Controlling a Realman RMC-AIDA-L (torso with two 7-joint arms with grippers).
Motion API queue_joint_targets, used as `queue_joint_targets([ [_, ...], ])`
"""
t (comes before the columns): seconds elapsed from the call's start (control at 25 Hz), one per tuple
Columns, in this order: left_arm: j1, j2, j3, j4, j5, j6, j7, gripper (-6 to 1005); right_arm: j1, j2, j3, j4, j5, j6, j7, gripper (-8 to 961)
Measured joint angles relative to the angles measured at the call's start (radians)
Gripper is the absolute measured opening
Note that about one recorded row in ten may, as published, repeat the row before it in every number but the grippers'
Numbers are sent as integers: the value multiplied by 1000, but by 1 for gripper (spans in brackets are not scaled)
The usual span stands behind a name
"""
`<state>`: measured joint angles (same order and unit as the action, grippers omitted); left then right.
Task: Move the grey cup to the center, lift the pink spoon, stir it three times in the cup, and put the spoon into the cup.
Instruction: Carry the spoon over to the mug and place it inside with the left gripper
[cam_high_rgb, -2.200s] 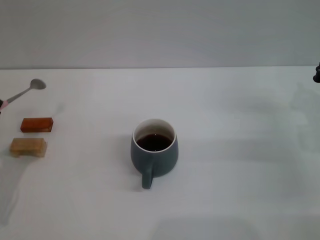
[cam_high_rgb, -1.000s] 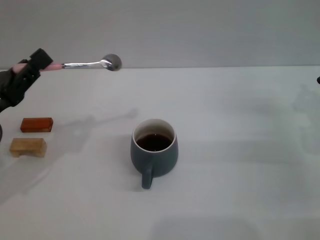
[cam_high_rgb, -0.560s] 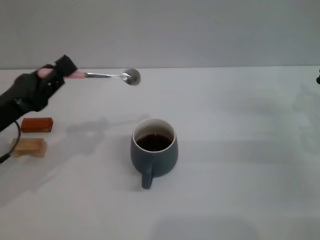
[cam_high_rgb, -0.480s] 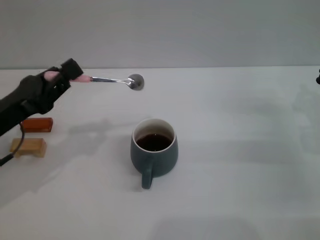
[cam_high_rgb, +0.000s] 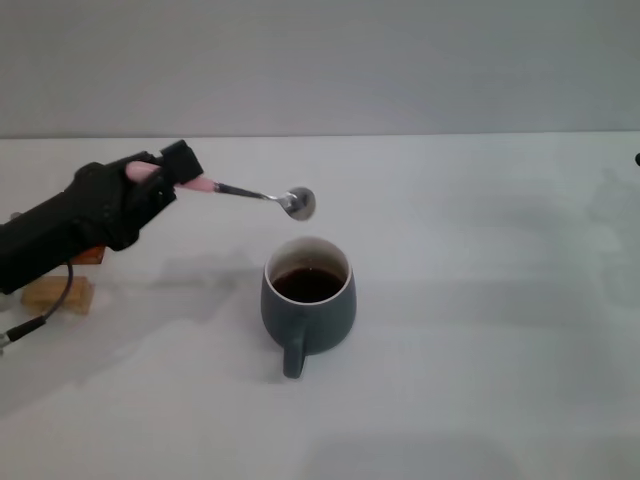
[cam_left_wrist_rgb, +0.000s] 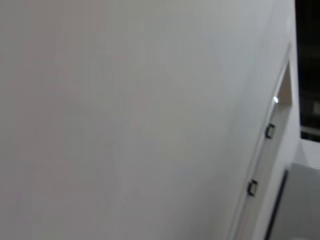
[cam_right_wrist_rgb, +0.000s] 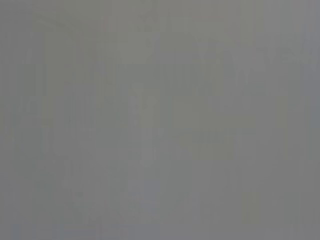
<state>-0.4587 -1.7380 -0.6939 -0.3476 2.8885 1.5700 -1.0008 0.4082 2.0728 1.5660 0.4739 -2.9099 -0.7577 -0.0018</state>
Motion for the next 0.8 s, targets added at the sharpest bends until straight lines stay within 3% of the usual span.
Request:
queue_joint_targets([
  [0.2,-40,0,43,36,0,2,2,145,1,1,2,0,0,0,0,4],
  [0.44,-74,-17,48,112,0,-7,-3,145,0,1,2,3,0,0,0,5],
  [0.52,-111,-38,58,200,0,-8,-10,145,0,1,2,3,0,0,0,4],
  [0.6,-111,-38,58,200,0,-8,-10,145,0,2,2,2,0,0,0,4],
  [0.68,-152,-52,103,271,0,0,-23,145,0,3,2,2,0,0,1,4],
  [0.8,-168,-55,128,299,0,22,-25,145,0,3,2,0,0,0,4,5],
])
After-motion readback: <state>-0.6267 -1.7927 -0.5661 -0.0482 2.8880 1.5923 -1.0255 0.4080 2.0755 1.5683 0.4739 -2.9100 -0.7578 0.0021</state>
